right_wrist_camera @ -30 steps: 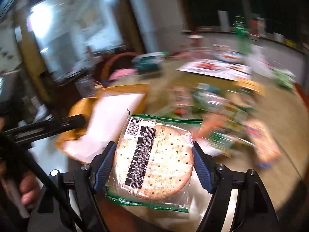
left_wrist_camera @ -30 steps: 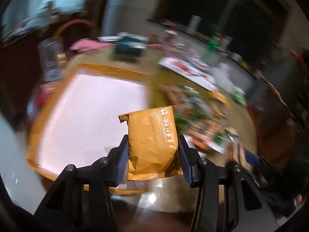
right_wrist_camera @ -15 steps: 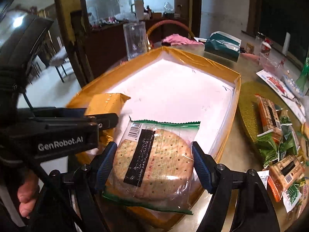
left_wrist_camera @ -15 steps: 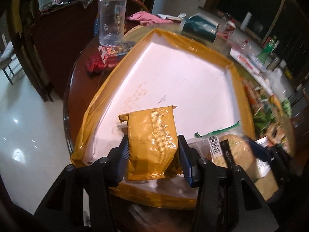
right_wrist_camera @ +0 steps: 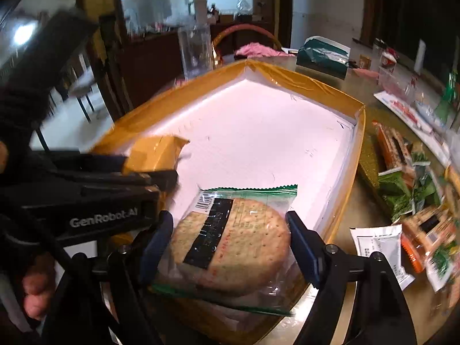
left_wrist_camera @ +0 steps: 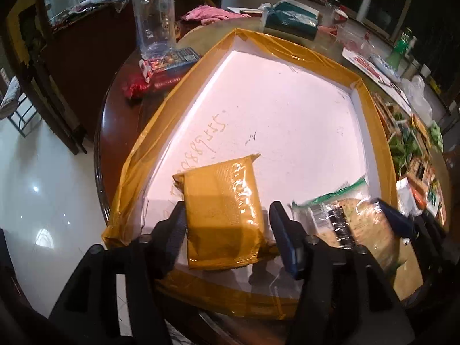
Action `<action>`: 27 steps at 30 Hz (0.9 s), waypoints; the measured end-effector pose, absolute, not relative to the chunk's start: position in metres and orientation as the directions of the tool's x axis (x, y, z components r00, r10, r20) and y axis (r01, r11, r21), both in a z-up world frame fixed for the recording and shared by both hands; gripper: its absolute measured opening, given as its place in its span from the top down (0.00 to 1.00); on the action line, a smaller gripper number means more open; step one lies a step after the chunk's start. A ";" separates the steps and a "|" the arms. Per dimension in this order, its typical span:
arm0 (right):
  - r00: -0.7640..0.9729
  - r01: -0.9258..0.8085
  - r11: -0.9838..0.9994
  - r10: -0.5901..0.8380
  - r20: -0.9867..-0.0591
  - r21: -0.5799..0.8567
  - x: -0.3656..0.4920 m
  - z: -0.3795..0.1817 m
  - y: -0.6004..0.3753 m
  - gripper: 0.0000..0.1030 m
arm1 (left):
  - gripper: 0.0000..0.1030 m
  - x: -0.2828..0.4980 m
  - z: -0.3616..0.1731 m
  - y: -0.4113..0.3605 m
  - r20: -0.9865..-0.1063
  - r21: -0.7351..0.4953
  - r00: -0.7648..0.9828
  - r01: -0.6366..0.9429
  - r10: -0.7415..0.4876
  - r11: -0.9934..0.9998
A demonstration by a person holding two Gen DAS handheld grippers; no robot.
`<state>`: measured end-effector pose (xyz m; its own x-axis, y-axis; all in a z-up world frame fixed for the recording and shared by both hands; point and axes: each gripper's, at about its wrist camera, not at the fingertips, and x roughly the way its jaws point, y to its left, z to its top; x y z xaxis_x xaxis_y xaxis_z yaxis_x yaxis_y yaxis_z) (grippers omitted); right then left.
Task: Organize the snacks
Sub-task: 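Carry both packs into the white tray and open both tools, then grasp the white sachet with the left tool while the right tool reaches the orange biscuit pack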
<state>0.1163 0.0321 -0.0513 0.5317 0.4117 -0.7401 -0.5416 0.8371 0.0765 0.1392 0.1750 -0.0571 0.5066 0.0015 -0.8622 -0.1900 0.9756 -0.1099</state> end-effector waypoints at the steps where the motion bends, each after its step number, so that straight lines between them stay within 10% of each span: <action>1: 0.541 -0.529 0.841 0.435 -0.720 0.111 0.115 -0.046 0.026 0.22 | 0.40 0.137 -0.052 0.173 -0.851 -0.115 0.525 -0.196 0.005 0.974; 4: 0.604 -0.516 0.847 0.463 -0.648 0.124 0.105 -0.028 0.011 0.20 | 0.19 0.127 -0.031 0.163 -0.793 -0.113 0.609 -0.186 0.024 0.976; 27: 0.722 -0.186 0.916 0.373 -0.583 0.356 0.066 -0.024 -0.186 0.19 | 0.17 0.101 0.010 0.015 -0.744 -0.063 0.652 0.149 -0.146 0.987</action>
